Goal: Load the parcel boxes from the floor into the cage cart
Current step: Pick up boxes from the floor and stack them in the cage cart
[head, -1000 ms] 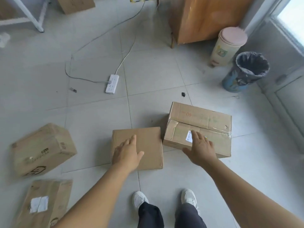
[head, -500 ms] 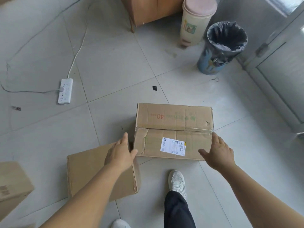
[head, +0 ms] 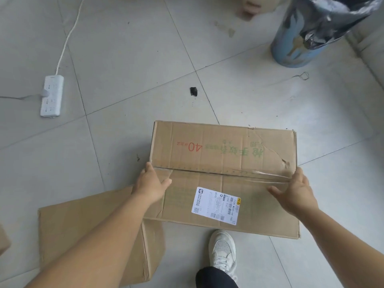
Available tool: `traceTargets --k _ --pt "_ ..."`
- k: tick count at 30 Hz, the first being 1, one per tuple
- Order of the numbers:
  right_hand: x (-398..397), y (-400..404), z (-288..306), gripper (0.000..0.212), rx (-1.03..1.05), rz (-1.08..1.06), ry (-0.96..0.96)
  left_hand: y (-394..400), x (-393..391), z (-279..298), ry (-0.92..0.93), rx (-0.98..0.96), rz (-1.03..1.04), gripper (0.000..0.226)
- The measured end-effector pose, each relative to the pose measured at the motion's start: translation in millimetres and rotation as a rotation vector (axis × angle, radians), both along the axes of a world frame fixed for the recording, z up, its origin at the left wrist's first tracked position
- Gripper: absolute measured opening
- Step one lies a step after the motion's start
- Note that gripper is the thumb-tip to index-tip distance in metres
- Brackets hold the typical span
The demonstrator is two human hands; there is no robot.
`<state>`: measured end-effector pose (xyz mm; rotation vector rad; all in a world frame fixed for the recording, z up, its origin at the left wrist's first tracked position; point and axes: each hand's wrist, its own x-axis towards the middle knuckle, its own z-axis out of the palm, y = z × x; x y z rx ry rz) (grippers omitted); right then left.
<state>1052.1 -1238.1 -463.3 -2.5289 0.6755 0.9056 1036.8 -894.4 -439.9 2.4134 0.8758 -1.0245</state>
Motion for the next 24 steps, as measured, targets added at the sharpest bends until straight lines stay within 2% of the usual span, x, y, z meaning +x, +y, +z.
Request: traceTargets --k 3,7,13,18,24 --pt "4.7 -4.5 -22.5 0.103 0.026 -0.051 -0.022 0.8 5.2 -24.2 0.016 -0.010 0.026 0.099" --pt "3.8 -9.3 -40.7 0.119 0.074 -0.113 -0.024 5.6 5.1 -43.3 -0.074 -0.028 0.127 0.112" --pt "9.7 -16.4 -45.9 0.123 0.133 -0.181 -0.031 10.0 5.5 -53.2 -0.119 -0.018 0.195 0.110" --pt "17.1 -19.1 -24.7 0.117 0.133 -0.173 -0.059 9.2 6.8 -26.6 -0.173 -0.037 0.212 0.106" --pt "26.8 -12.4 41.0 0.111 0.166 -0.162 -0.156 18.3 10.8 42.5 -0.296 -0.058 0.257 0.105"
